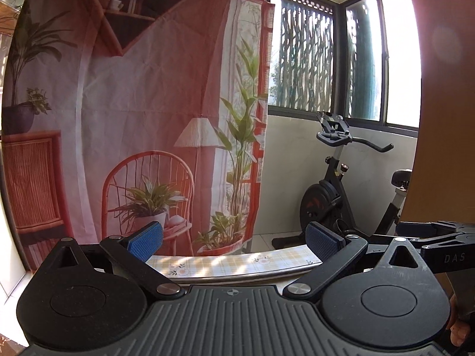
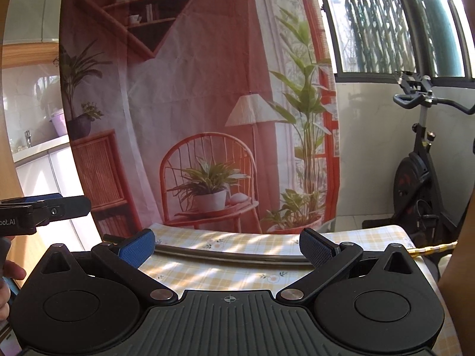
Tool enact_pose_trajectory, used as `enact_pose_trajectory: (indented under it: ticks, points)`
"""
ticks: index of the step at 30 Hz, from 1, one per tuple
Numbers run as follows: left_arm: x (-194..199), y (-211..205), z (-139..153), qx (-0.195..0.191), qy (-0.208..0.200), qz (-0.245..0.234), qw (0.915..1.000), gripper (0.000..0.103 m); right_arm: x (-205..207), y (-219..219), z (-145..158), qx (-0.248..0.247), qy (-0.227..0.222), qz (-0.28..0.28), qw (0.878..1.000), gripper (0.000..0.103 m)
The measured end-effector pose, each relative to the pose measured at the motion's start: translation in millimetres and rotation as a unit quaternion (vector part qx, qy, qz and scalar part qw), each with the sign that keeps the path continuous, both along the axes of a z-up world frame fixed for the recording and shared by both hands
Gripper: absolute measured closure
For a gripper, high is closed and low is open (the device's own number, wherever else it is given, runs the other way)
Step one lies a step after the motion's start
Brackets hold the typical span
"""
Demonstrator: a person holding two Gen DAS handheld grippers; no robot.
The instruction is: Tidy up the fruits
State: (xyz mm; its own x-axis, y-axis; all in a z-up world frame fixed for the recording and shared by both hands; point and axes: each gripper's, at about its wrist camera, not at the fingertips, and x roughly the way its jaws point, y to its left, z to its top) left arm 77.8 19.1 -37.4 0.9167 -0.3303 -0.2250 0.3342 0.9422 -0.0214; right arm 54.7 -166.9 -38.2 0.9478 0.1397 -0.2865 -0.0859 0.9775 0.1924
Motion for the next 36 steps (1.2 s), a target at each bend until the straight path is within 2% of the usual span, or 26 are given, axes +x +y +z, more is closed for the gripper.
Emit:
enact_pose_trajectory:
  ticks: [3,14,36]
  points:
    - [-5.7,-1.1,4.1,-0.005,-0.005,-0.002,1.0000,0.000,-8.7,-2.7,13.5,0.000,-0.013,-0.007,1.000,0.000]
    - [-21.5,-14.0,7.6,0.050,-0.043,0.048,0.9967,0.000,-19.7,-2.2,24.1,-0.004,-0.022,-0.013,1.000,0.000]
    - [-15.4,-9.1,6.3,0.032,-0.019,0.022,0.9991,0.000,-14.5,1.5,18.9,-0.002,-0.009,-0.015,1.000,0.000]
